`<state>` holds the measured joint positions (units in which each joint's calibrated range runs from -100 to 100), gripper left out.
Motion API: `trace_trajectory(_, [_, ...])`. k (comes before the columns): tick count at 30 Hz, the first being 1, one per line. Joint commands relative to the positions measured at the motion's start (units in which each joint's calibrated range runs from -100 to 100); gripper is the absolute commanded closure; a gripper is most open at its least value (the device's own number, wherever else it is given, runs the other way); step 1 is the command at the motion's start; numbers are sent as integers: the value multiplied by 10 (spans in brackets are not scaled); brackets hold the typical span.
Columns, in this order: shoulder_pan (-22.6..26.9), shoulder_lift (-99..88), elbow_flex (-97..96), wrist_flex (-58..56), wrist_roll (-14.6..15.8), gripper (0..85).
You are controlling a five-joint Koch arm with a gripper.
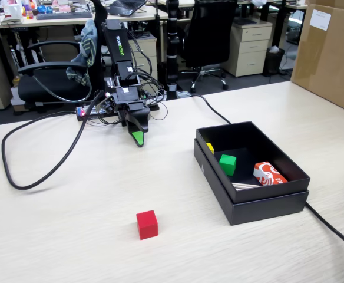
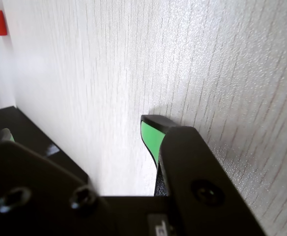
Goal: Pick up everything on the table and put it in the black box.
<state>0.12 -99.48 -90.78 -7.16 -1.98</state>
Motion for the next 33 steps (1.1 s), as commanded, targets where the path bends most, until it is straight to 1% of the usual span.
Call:
trace_trajectory(1, [-1, 5, -14, -16, -1, 356])
trace_trajectory(4, [-9, 13, 66, -73, -1, 363])
trace_trajectory(5, [-9, 24, 126, -132, 0, 368])
trace_trajectory(7, [-10, 46, 192, -178, 2, 372])
trace_trajectory(8, [-13, 79, 266, -224, 2, 376])
trace_trajectory(12, [-15, 165, 423, -309, 4, 379])
trace_trajectory(13, [-16, 277, 590, -408, 4, 382])
trace_trajectory(14, [-16, 318, 640, -445, 4, 382])
trace_trajectory(15, [-18, 394, 746, -521, 4, 382])
trace_trajectory(16, [-18, 416, 777, -540, 4, 383])
trace_trajectory(17, [-20, 477, 856, -576, 4, 383])
trace_trajectory(22, [-29, 605, 1008, -593, 4, 384])
trace_trajectory(23, [-34, 660, 1061, -593, 4, 384])
trace_trajectory(33, [-38, 948, 1311, -592, 2, 383])
